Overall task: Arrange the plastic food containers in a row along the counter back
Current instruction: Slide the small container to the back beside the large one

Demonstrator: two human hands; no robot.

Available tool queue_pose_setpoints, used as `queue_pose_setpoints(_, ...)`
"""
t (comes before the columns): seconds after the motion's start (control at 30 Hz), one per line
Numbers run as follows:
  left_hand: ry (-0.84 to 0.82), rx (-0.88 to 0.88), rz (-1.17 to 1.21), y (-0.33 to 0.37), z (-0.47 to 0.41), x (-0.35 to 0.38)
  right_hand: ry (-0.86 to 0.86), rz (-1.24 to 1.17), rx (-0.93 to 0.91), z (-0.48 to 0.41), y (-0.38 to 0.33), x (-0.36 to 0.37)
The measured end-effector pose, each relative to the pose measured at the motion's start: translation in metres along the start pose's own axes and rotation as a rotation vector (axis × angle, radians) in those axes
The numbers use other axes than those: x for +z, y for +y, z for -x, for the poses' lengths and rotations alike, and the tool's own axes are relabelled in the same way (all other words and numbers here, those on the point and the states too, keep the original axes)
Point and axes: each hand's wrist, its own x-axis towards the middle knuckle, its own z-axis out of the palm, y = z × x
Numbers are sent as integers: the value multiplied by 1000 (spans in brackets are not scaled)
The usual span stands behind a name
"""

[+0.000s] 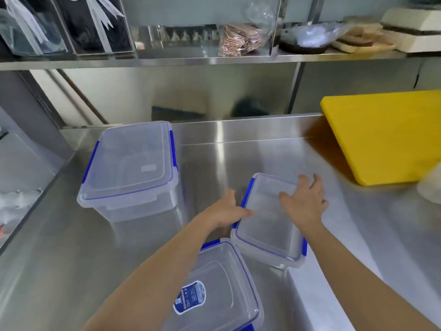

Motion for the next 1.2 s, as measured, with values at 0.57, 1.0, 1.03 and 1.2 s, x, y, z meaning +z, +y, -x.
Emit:
queue_pose_setpoints(0.57,245,98,306,-11,-31,-3,-206,-519,57,-33,0,21)
queue_pose_setpoints(1.0,828,-33,227,-23,-106,-57,-338,-559,-89,-119,-101,94)
queue_pose_setpoints(1.03,840,-42,212,-23,-110,-62,-345,-558,-98,-125,-107,99)
queue_pose_setpoints(1.2,853,-42,149,-23,-129,-82,-356,-567,-114,-146,-123,114)
